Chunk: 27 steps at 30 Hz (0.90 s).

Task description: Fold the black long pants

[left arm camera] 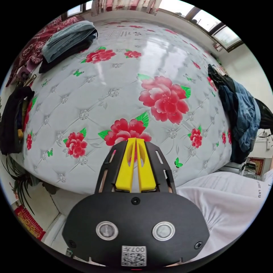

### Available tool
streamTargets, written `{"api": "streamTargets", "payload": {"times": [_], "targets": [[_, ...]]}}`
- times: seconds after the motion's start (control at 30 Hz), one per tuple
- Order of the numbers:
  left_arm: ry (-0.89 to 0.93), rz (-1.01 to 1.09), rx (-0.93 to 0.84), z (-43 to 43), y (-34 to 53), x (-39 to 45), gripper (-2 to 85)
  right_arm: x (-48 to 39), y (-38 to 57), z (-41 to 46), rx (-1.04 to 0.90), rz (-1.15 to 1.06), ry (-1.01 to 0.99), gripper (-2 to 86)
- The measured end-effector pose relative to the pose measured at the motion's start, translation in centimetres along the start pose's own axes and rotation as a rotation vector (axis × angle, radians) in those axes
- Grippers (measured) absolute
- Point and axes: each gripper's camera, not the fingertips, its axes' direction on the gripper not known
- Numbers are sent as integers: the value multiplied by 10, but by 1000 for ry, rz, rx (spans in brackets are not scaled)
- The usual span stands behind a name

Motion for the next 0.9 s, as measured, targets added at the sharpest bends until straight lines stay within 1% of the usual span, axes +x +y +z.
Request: {"api": "streamTargets", "payload": {"times": [0.03, 0.1, 0.13, 0.2, 0.23, 0.27, 0.3, 0.33, 0.4, 0.43, 0.5, 0.53, 0.6, 0.63, 0.7, 0.73, 0.8, 0.83, 0.87, 0.9], "targets": [[35, 5, 34, -20, 0, -4, -10, -19, -10, -17, 47, -10, -38, 51], [67, 11, 83, -53, 1, -12, -10, -88, -43, -89, 259, -8, -145, 51], [80, 19, 124, -76, 4, -18, -9, -106, -49, -108, 315, -21, -163, 51], [94, 31, 187, -109, 14, -28, -9, -180, -64, -181, 497, -90, -266, 50], [99, 36, 225, -129, 22, -36, -8, -198, -64, -197, 533, -107, -296, 50], [103, 37, 243, -139, 26, -40, -8, -235, -61, -225, 579, -160, -380, 51], [122, 36, 276, -156, 35, -49, -6, -272, -55, -244, 562, -210, -520, 51], [147, 32, 309, -174, 43, -59, -2, -290, -50, -249, 532, -231, -591, 51], [190, 30, 346, -197, 54, -73, 11, -376, -12, -256, 347, -335, -809, 50], [208, 33, 360, -212, 58, -82, 24, -400, 5, -257, 308, -376, -843, 50], [224, 41, 388, -234, 63, -94, 42, -496, 87, -260, 159, -545, -949, 51], [237, 49, 408, -248, 64, -102, 48, -518, 110, -259, 121, -569, -981, 51], [248, 53, 419, -266, 61, -116, 52, -596, 210, -257, -13, -638, -1139, 51], [250, 45, 427, -277, 59, -125, 52, -613, 236, -257, -32, -652, -1174, 51], [262, 35, 438, -291, 56, -141, 53, -679, 341, -259, -134, -712, -1312, 49], [271, 21, 441, -297, 54, -153, 54, -695, 368, -257, -174, -716, -1358, 48], [280, -10, 427, -302, 51, -172, 55, -766, 485, -239, -487, -729, -1581, 46], [279, -36, 420, -305, 50, -187, 56, -784, 519, -233, -568, -740, -1612, 46], [278, -51, 416, -305, 50, -195, 56, -811, 586, -223, -690, -780, -1611, 45], [277, -90, 400, -305, 51, -213, 54, -831, 649, -214, -794, -864, -1553, 45]]}}
